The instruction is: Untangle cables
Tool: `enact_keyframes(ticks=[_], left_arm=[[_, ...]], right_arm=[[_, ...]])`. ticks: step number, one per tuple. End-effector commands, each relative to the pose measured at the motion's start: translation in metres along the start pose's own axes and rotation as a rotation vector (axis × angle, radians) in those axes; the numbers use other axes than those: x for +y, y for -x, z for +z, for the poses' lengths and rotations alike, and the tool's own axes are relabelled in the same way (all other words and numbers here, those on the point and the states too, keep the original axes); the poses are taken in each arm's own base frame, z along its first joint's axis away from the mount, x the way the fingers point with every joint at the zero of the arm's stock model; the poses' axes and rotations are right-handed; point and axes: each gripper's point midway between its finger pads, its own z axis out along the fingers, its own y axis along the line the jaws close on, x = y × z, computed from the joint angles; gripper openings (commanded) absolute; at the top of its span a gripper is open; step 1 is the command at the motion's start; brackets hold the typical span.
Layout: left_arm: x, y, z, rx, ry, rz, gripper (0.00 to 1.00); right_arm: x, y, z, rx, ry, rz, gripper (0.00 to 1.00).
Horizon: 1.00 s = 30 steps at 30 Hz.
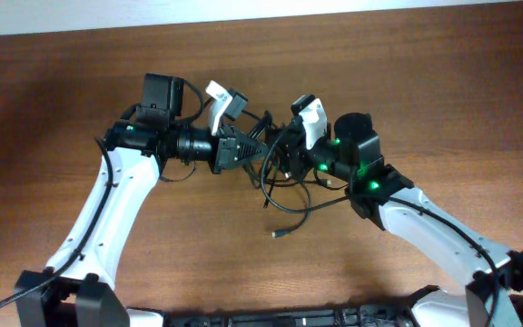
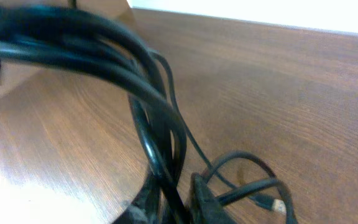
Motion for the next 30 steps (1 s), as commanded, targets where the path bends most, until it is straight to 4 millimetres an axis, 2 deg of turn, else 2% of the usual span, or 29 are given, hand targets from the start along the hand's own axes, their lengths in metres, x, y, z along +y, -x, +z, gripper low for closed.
enact_keyframes(ticks=[1, 3, 5, 6, 7, 8, 11, 12, 14, 16, 17, 18, 19, 20, 21, 22, 23, 25, 26, 27, 28, 29, 30], left_arm=[[-0.009, 0.006, -0.004, -0.014, 0.007, 0.062, 0.0], [0.015, 0.002, -0.008, 0.013, 0.141, 0.055, 0.0], [0.023, 0.001, -0.02, -0.006, 0.161, 0.001, 0.0], [0.022, 0.0, -0.023, -0.011, 0.151, -0.014, 0.0], [0.018, 0.001, -0.024, -0.02, 0.126, -0.023, 0.0], [0.017, 0.001, -0.024, -0.022, 0.115, -0.023, 0.0], [0.016, 0.002, -0.024, -0.026, 0.109, -0.019, 0.0], [0.017, 0.002, -0.025, -0.028, 0.113, -0.021, 0.0], [0.02, 0.003, -0.029, -0.037, 0.126, -0.024, 0.0], [0.025, 0.003, -0.033, -0.042, 0.147, -0.03, 0.0], [0.03, 0.002, -0.034, -0.034, 0.176, -0.035, 0.0], [0.039, -0.001, -0.036, -0.027, 0.226, -0.088, 0.0], [0.057, -0.006, -0.041, -0.016, 0.338, -0.193, 0.0], [0.061, -0.007, -0.042, -0.017, 0.363, -0.221, 0.0], [0.054, -0.005, -0.039, -0.023, 0.322, -0.209, 0.0], [0.041, -0.002, -0.032, -0.02, 0.251, -0.132, 0.0], [0.014, 0.003, -0.021, -0.019, 0.108, 0.027, 0.0], [-0.01, 0.004, -0.009, -0.018, -0.007, 0.185, 0.0], [-0.013, 0.003, -0.006, -0.013, -0.015, 0.19, 0.0], [-0.017, 0.003, -0.004, -0.014, -0.031, 0.194, 0.0], [-0.023, 0.005, -0.006, -0.024, -0.05, 0.201, 0.0], [-0.029, 0.007, -0.008, -0.033, -0.06, 0.216, 0.0], [-0.043, 0.014, -0.014, -0.053, -0.061, 0.257, 0.0]], right_arm=[[-0.002, -0.004, 0.004, 0.01, -0.008, 0.018, 0.04], [-0.006, -0.005, -0.002, 0.026, -0.024, 0.038, 0.04], [-0.064, -0.015, -0.026, 0.049, -0.222, 0.227, 0.04], [-0.106, -0.028, -0.045, 0.063, -0.392, 0.35, 0.04], [-0.138, -0.043, -0.068, 0.084, -0.515, 0.439, 0.04], [-0.151, -0.051, -0.08, 0.098, -0.556, 0.476, 0.04], [-0.171, -0.081, -0.106, 0.184, -0.668, 0.565, 0.04], [-0.183, -0.1, -0.125, 0.23, -0.788, 0.615, 0.04], [-0.191, -0.117, -0.144, 0.255, -0.89, 0.703, 0.04], [-0.195, -0.124, -0.154, 0.27, -0.916, 0.734, 0.05], [-0.2, -0.123, -0.159, 0.258, -0.93, 0.745, 0.21], [-0.206, -0.124, -0.166, 0.246, -0.948, 0.762, 0.24], [-0.213, -0.125, -0.175, 0.232, -0.972, 0.785, 0.27], [-0.214, -0.125, -0.177, 0.221, -0.958, 0.805, 0.33], [-0.206, -0.119, -0.165, 0.215, -0.851, 0.822, 0.47], [-0.172, -0.094, -0.131, 0.213, -0.512, 0.703, 0.55], [-0.133, -0.065, -0.109, 0.168, -0.198, 0.537, 0.59], [-0.071, -0.022, -0.093, 0.064, 0.178, 0.319, 0.73], [-0.055, -0.015, -0.082, 0.053, 0.218, 0.245, 0.76], [-0.037, -0.011, -0.065, 0.058, 0.235, 0.17, 0.88], [-0.029, -0.013, -0.052, 0.072, 0.205, 0.138, 0.93], [-0.033, -0.018, -0.038, 0.097, 0.097, 0.163, 0.93], [-0.057, -0.031, -0.025, 0.121, -0.176, 0.254, 1.0]])
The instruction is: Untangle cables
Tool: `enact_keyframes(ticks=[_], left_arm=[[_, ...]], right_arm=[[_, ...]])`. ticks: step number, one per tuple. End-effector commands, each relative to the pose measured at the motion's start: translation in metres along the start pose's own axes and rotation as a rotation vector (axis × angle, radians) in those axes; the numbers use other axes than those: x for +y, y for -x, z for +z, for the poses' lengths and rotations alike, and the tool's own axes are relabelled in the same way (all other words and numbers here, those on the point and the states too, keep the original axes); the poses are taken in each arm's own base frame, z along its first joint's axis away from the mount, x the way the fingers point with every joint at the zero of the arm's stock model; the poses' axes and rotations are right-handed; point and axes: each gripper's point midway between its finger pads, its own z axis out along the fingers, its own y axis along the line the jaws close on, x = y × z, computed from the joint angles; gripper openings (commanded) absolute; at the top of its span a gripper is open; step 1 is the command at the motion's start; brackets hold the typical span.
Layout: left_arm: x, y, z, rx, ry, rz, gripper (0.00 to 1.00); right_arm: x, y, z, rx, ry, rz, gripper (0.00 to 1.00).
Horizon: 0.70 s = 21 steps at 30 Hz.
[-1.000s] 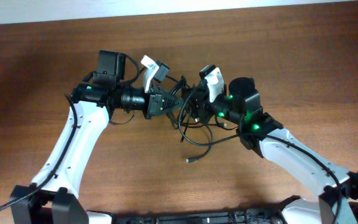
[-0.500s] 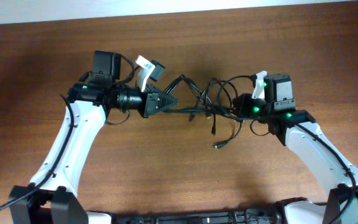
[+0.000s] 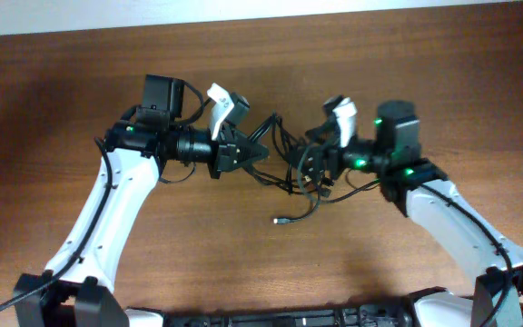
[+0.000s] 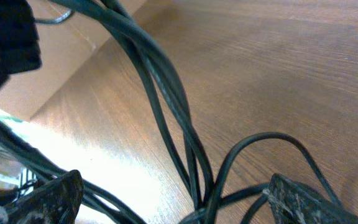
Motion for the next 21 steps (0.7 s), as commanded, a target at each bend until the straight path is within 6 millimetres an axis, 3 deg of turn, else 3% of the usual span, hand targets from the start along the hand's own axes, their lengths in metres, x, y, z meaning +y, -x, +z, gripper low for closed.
enact_keyframes(ticks=[1, 3, 5, 8, 11, 16, 21], left_arm=[[-0.054, 0.031, -0.02, -0.091, -0.071, 0.175, 0.0], [-0.085, 0.044, -0.036, -0.133, -0.066, 0.278, 0.0], [-0.121, 0.057, -0.074, -0.214, 0.054, 0.43, 0.0], [-0.103, 0.061, -0.112, -0.253, 0.368, 0.381, 0.0], [-0.093, 0.061, -0.114, -0.266, 0.384, 0.256, 0.0], [-0.041, 0.053, -0.096, -0.224, 0.34, -0.015, 0.0], [-0.016, 0.046, -0.097, -0.196, 0.422, -0.061, 0.0]], right_arm=[[-0.056, -0.009, 0.011, -0.033, -0.479, 0.17, 0.99], [-0.084, -0.026, 0.008, -0.031, -0.632, 0.276, 0.99], [-0.13, -0.062, -0.028, 0.03, -0.838, 0.439, 0.99], [-0.166, -0.08, -0.079, 0.035, -0.962, 0.578, 0.99], [-0.18, -0.093, -0.107, 0.037, -0.994, 0.68, 0.99], [-0.182, -0.096, -0.112, 0.042, -1.007, 0.699, 0.99], [-0.181, -0.099, -0.113, 0.053, -1.009, 0.705, 0.98]])
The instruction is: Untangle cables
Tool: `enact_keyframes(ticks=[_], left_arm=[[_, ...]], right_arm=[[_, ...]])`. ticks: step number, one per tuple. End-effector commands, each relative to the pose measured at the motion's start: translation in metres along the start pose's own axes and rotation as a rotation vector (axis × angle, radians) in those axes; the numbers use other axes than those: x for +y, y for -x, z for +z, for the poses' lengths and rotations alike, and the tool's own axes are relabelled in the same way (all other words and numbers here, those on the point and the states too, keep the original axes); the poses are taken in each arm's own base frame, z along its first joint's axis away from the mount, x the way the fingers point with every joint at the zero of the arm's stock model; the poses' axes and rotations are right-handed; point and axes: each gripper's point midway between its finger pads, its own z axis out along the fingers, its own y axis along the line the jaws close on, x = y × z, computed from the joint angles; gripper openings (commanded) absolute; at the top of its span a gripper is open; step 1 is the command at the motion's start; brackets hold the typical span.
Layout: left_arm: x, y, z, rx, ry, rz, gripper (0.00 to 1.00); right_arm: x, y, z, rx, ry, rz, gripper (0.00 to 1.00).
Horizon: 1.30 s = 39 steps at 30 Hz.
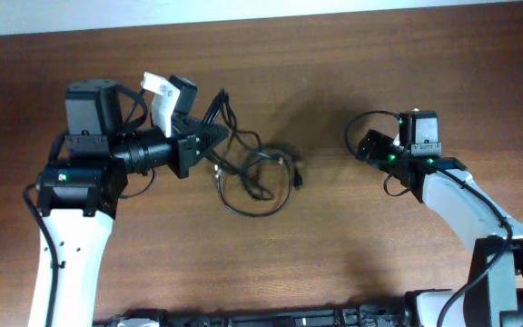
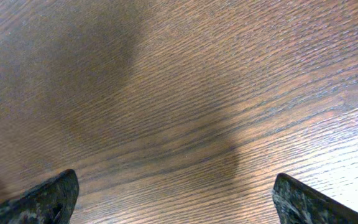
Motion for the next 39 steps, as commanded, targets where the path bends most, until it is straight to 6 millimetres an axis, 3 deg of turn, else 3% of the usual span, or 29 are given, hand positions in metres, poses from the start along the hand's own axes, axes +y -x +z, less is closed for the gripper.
enact_keyframes(ticks=[1, 6, 9, 13, 16, 17, 18, 19, 21, 24, 25, 27, 28, 29, 31, 32, 34, 35, 36, 37, 38, 39], left_arm=[[0.017, 0.003, -0.005, 0.003, 0.111, -0.011, 0.0], [0.048, -0.017, -0.01, 0.076, 0.292, -0.068, 0.0], [0.058, -0.026, -0.003, 0.117, 0.294, -0.109, 0.0], [0.093, -0.054, 0.024, 0.226, 0.281, -0.222, 0.03], [0.111, -0.073, 0.038, 0.29, 0.273, -0.288, 0.15], [0.115, -0.078, 0.041, 0.306, 0.271, -0.304, 0.36], [0.119, -0.082, 0.044, 0.319, 0.269, -0.317, 0.82], [0.124, -0.087, 0.047, 0.334, 0.278, -0.329, 0.99], [0.14, -0.095, 0.042, 0.367, 0.369, -0.323, 0.99], [0.142, -0.096, 0.041, 0.37, 0.382, -0.32, 0.99], [0.142, -0.095, 0.041, 0.369, 0.382, -0.32, 0.99], [0.143, -0.093, 0.042, 0.361, 0.383, -0.312, 0.99], [0.143, -0.092, 0.042, 0.356, 0.38, -0.308, 0.99], [0.143, -0.093, 0.042, 0.359, 0.383, -0.308, 0.99], [0.154, -0.092, 0.036, 0.365, 0.463, -0.321, 0.99], [0.145, -0.078, 0.039, 0.332, 0.423, -0.327, 0.99], [0.107, -0.039, 0.059, 0.279, 0.298, -0.228, 0.99], [0.09, -0.03, 0.072, 0.289, 0.302, -0.155, 0.99], [0.088, -0.034, 0.082, 0.333, 0.406, -0.075, 0.99], [0.102, -0.045, 0.076, 0.407, 0.611, 0.0, 0.99], [0.13, -0.052, 0.038, 0.446, 0.988, -0.006, 0.99], [0.144, -0.053, -0.008, 0.429, 1.3, -0.049, 0.99]], right_arm=[[-0.004, -0.003, 0.001, 0.018, -0.011, 0.009, 0.99], [-0.005, -0.004, 0.001, 0.021, -0.012, 0.009, 0.99], [-0.006, -0.006, 0.001, 0.027, -0.016, 0.01, 0.99], [-0.008, -0.01, 0.001, 0.044, -0.025, 0.011, 0.98], [-0.008, -0.01, 0.001, 0.044, -0.025, 0.011, 0.98], [-0.008, -0.01, 0.001, 0.046, -0.026, 0.011, 0.99], [-0.008, -0.01, 0.001, 0.046, -0.026, 0.011, 0.99], [-0.008, -0.01, 0.001, 0.046, -0.026, 0.011, 0.99], [-0.005, -0.004, -0.003, 0.028, -0.016, 0.009, 0.99], [0.029, 0.043, -0.053, -0.133, 0.098, -0.004, 0.99], [0.044, 0.05, -0.073, -0.166, 0.178, -0.014, 0.99], [0.081, 0.04, -0.099, -0.123, 0.391, -0.053, 0.98], [0.105, 0.022, -0.111, -0.029, 0.556, -0.087, 0.98], [0.117, 0.012, -0.118, 0.003, 0.642, -0.168, 0.98], [0.119, 0.01, -0.118, 0.003, 0.657, -0.196, 0.98], [0.119, 0.011, -0.119, 0.0, 0.658, -0.197, 0.98], [0.119, 0.011, -0.119, -0.009, 0.657, -0.218, 0.98], [0.119, 0.012, -0.119, -0.011, 0.658, -0.219, 0.98], [0.119, 0.012, -0.119, -0.011, 0.656, -0.218, 0.98], [0.119, 0.012, -0.118, -0.012, 0.655, -0.218, 0.98], [0.119, 0.012, -0.118, -0.011, 0.655, -0.217, 0.99], [0.119, 0.012, -0.118, -0.011, 0.655, -0.217, 0.98]])
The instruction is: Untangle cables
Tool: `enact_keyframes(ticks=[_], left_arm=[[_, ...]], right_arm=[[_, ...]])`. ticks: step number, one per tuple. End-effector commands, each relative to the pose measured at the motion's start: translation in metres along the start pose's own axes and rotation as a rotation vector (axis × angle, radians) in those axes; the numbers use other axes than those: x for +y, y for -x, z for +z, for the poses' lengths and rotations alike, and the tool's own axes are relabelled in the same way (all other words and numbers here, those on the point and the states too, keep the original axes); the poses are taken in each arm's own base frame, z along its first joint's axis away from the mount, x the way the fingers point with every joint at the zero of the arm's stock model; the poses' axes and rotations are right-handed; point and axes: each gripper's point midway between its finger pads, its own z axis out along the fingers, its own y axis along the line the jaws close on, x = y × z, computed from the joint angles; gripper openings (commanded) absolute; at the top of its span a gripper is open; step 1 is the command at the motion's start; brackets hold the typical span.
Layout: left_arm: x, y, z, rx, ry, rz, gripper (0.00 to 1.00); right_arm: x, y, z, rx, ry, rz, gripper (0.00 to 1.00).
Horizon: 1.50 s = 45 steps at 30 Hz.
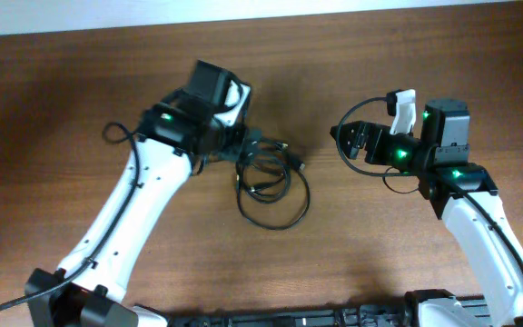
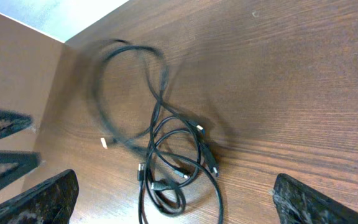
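Observation:
The black cables (image 1: 269, 186) lie in a loose tangle of loops on the wooden table (image 1: 407, 54), with several plug ends showing. In the right wrist view the cables (image 2: 173, 162) lie ahead, and their far loop is blurred. My left gripper (image 1: 243, 145) sits at the tangle's upper left edge, mostly hidden under its wrist. Its fingers (image 2: 2, 118) show at the left of the right wrist view, apart, with nothing between them. My right gripper (image 1: 346, 138) stands open to the right of the cables, clear of them. In its own view the right gripper (image 2: 179, 210) is spread wide and empty.
A thin black loop (image 1: 361, 109) arches over the right wrist; it looks like the arm's own wiring. Another thin wire (image 1: 116, 134) trails by the left arm. A pale wall (image 2: 55, 15) borders the table's far edge.
The left gripper held the tangle at the left, above the table; now the arm reaches further right and the cables lie flat. The right gripper has turned to face them.
Both grippers were close together in the tangle at the middle. Then they stood further apart with cables stretched between them. Then the right gripper was empty at the right while the left held the bundle. Now the bundle rests on the table.

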Motion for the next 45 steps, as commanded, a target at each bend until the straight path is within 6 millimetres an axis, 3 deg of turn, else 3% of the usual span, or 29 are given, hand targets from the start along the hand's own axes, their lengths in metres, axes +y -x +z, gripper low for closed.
enact_keyframes(ticks=[1, 3, 5, 8, 12, 14, 17, 19, 22, 25, 28, 30, 33, 38, 40, 42, 43, 45], left_arm=[[0.118, -0.039, -0.066, 0.009, 0.873, -0.321, 0.99], [0.13, -0.05, -0.078, 0.002, 0.887, -0.445, 0.99], [0.127, -0.054, -0.072, 0.016, 0.772, -0.522, 0.99], [0.106, -0.054, -0.054, 0.048, 0.608, -0.557, 0.99], [0.12, -0.058, -0.059, 0.024, 0.574, -0.707, 0.99], [0.138, -0.063, -0.093, -0.046, 0.59, -0.752, 0.99], [0.137, -0.067, -0.157, -0.229, 0.603, -0.76, 0.99], [0.14, -0.096, -0.206, -0.348, 0.711, -0.768, 1.0], [0.13, -0.148, -0.26, -0.471, 0.788, -0.786, 0.99], [0.116, -0.184, -0.281, -0.506, 0.78, -0.791, 0.99], [0.107, -0.225, -0.278, -0.381, 0.802, -0.772, 0.99], [0.104, -0.241, -0.275, -0.301, 0.817, -0.759, 0.99], [0.103, -0.243, -0.276, -0.307, 0.816, -0.76, 0.99], [0.096, -0.26, -0.291, -0.422, 0.795, -0.778, 0.99], [0.091, -0.272, -0.299, -0.5, 0.779, -0.79, 0.99], [0.087, -0.284, -0.307, -0.578, 0.762, -0.801, 0.99], [0.085, -0.289, -0.309, -0.602, 0.757, -0.804, 0.99], [0.082, -0.298, -0.313, -0.645, 0.759, -0.821, 0.99]], right_arm=[[0.003, 0.004, -0.002, -0.004, 0.014, -0.017, 0.98], [0.002, 0.002, -0.001, 0.003, 0.011, -0.011, 0.98], [0.002, 0.002, -0.001, 0.003, 0.011, -0.011, 0.98], [0.0, 0.001, 0.001, 0.01, 0.009, -0.005, 0.98], [0.001, 0.002, 0.009, 0.01, 0.019, -0.151, 0.98], [0.021, 0.011, 0.014, -0.03, 0.068, -0.223, 0.98], [0.043, 0.019, 0.026, -0.079, 0.01, -0.312, 0.98], [0.063, 0.031, 0.027, -0.124, -0.015, -0.365, 0.98], [0.08, 0.055, 0.02, -0.18, -0.004, -0.409, 0.98], [0.1, 0.056, 0.04, -0.149, 0.031, -0.451, 0.98], [0.102, 0.056, 0.073, -0.114, -0.003, -0.476, 0.98], [0.094, 0.046, 0.093, -0.071, -0.006, -0.469, 0.98], [0.083, 0.011, 0.118, 0.054, -0.016, -0.455, 0.98], [0.096, -0.037, 0.134, 0.18, 0.021, -0.652, 0.99], [0.096, -0.062, 0.149, 0.244, 0.029, -0.71, 0.97], [0.069, -0.079, 0.171, 0.284, -0.095, -0.754, 0.96], [0.06, -0.085, 0.18, 0.3, -0.114, -0.755, 0.88], [0.054, -0.087, 0.197, 0.283, -0.108, -0.758, 0.55]])
